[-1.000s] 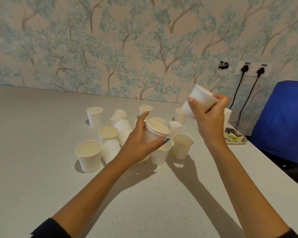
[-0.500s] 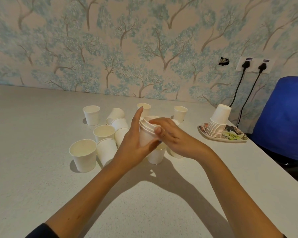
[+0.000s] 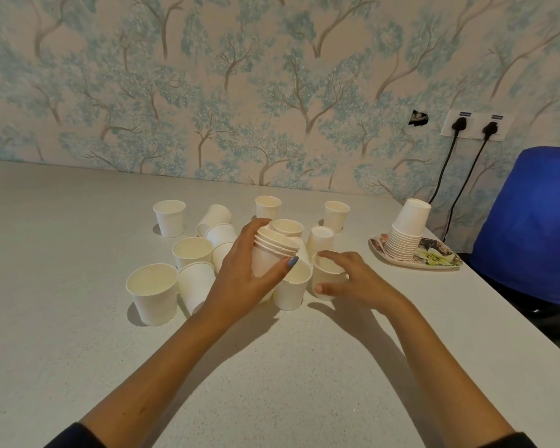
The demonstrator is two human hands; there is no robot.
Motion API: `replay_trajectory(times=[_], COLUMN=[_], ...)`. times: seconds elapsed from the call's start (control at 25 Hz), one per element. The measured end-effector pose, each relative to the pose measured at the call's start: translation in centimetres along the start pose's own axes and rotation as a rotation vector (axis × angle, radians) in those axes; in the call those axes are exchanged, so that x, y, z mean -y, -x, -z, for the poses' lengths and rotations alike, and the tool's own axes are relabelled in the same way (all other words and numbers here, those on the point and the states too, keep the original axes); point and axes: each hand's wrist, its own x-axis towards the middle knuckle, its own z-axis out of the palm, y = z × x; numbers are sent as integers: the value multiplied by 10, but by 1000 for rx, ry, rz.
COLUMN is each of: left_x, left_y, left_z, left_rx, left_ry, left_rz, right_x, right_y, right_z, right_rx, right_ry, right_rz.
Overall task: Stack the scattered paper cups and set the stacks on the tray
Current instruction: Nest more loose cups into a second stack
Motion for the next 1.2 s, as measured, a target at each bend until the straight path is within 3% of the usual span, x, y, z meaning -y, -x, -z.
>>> replay_trajectory(times=[0.24,0.36,0.48,0.84,1.0,1.2], left_x=[3,10,13,16,17,19], left_y=[0,-2,-2,-3,-2,-8], left_z=[-1,-1,-2,0,5,16], left_rx=[36,49,53,70,14,-89], left_ry=[-26,-36,-54,-85,-119,-116], left_rz=[-34,-38,-40,-85,-124,-64], right_x=[-1,16,44,71,78,67], right_y=[-9,1,14,23,23,25], right_z=[-6,14,25,1,-17,1], right_rx=[-447,-631,-555,-232,-80,-149], right_ry=[-94,-344,-591,-247,-214,-9], right_rz=[60,184,324,517,459,318])
